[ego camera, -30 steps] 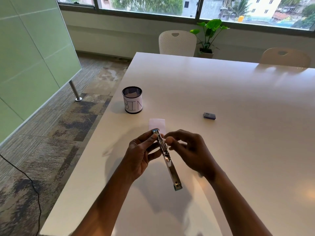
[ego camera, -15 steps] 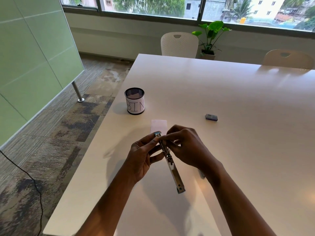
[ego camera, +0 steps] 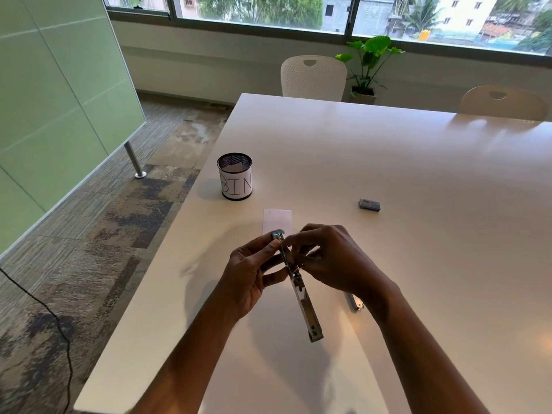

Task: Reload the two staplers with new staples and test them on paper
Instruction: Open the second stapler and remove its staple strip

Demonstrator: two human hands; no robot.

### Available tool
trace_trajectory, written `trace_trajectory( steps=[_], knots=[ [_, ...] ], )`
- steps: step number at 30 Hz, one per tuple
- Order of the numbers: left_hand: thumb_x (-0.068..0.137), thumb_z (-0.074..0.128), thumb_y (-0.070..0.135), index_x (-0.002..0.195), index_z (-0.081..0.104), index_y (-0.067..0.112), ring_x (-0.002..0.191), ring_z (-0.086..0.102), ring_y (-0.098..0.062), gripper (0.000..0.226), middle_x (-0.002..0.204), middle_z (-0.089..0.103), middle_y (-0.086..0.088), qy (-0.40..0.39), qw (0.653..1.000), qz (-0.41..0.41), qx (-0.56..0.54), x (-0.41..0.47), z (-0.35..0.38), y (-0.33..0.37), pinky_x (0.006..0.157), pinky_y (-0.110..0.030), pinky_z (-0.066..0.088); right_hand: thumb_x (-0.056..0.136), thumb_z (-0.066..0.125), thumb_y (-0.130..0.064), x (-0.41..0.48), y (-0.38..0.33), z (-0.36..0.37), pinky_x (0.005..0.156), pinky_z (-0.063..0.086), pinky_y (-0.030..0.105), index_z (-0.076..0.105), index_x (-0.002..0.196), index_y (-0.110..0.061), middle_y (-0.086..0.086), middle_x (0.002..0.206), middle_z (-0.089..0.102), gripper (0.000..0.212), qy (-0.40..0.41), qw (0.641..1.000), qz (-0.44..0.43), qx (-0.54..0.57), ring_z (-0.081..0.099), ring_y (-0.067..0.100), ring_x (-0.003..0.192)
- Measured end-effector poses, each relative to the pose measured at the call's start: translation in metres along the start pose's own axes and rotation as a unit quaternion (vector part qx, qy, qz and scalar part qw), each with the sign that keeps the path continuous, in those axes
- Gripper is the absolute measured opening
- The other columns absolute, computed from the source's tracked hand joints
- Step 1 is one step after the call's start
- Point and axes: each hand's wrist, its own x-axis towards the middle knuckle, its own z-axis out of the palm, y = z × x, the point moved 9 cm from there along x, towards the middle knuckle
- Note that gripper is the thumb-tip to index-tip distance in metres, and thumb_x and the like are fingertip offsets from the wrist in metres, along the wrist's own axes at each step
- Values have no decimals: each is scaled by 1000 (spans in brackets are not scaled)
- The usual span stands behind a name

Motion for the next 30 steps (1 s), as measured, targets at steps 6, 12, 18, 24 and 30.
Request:
trace_trajectory(
  steps=[6, 12, 18, 24, 30],
  knots=[
    [96, 53, 6, 108, 71, 13, 97, 74, -26, 23, 103, 76, -11, 5, 1000, -4, 4, -2, -2, -2, 67, -38, 62, 88, 73, -12, -1, -1, 4, 72, 54, 11, 77, 107, -17, -3, 99, 70, 20, -27, 999, 5, -39, 67, 5, 83],
    [96, 54, 6, 109, 70, 12, 95, 74, -25, 22, 103, 76, -11, 5, 1000, -7, 3, -3, -1, -6, 70, -39, 62, 88, 73, -12, 0, -1, 3, 78, 60, 23, 77, 101, -16, -3, 93, 74, 14, -24, 999, 11, -41, 71, 8, 83],
    [95, 54, 6, 109, 71, 13, 91, 75, -23, 23, 101, 76, -12, 0, 1000, -14, 2, -4, 2, -9, 68, -37, 61, 90, 71, -15, 0, 4, 2, 79, 59, 23, 77, 98, -17, -5, 93, 75, 11, -12, 999, 21, -24, 70, 5, 83],
    [94, 56, 8, 109, 72, 12, 90, 75, -25, 22, 101, 75, -13, 0, 1000, -10, -11, -1, 0, -4, 71, -39, 62, 90, 71, -13, -2, 13, -15, 81, 59, 19, 73, 105, -21, -8, 100, 74, 17, 25, 996, 41, 72, 72, 2, 86],
    [87, 60, 13, 112, 70, 13, 95, 74, -25, 27, 105, 76, -12, -10, 1000, -12, -3, -2, 5, -5, 72, -39, 62, 88, 73, -16, 1, 8, 1, 78, 58, 18, 76, 102, -19, -5, 101, 71, 14, -25, 1000, 17, -4, 69, 5, 89]
  ],
)
